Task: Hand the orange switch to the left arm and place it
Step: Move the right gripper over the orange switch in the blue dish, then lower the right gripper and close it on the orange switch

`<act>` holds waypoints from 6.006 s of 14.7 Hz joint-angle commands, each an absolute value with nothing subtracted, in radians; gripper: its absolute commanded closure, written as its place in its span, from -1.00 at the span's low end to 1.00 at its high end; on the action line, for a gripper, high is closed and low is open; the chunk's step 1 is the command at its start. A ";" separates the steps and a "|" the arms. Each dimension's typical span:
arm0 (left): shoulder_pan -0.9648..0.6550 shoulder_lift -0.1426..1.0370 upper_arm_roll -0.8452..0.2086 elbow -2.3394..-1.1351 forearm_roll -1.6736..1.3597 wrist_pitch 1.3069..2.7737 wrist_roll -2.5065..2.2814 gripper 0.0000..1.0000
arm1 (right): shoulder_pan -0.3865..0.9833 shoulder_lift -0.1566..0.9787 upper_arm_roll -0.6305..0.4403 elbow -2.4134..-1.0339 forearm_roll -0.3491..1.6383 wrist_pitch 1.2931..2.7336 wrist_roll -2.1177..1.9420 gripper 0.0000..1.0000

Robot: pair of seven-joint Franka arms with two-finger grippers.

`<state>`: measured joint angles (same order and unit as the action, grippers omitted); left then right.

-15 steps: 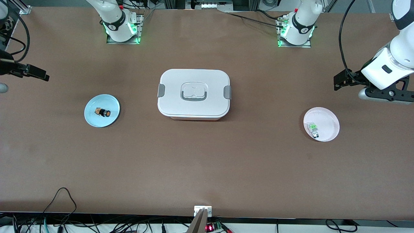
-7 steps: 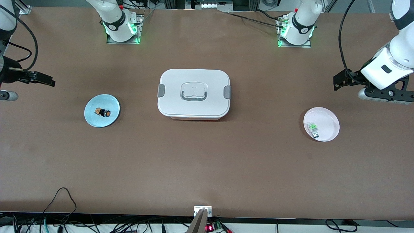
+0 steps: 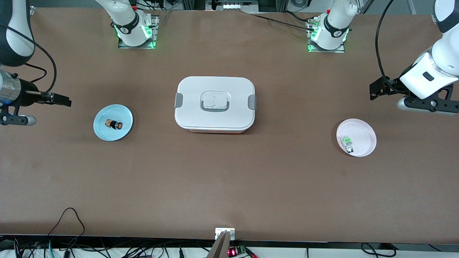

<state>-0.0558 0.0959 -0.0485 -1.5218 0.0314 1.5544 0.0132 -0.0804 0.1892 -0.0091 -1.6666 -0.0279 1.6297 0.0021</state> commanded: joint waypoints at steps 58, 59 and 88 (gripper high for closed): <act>-0.057 0.089 -0.051 -1.506 0.052 1.509 0.017 -1.00 | -0.069 0.408 0.035 -2.152 -0.017 2.384 0.048 -1.00; -0.057 0.089 -0.051 -1.506 0.052 1.509 0.017 -1.00 | -0.078 0.410 0.035 -2.151 -0.015 2.391 0.049 -1.00; -0.060 0.087 -0.054 -1.506 0.054 1.506 0.018 -1.00 | -0.094 0.425 0.040 -2.149 -0.023 2.422 -0.037 0.34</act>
<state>-0.0562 0.0952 -0.0507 -1.5202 0.0314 1.5264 0.0132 -0.0879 0.4384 0.0308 -2.1403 -0.0255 2.4167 -0.0146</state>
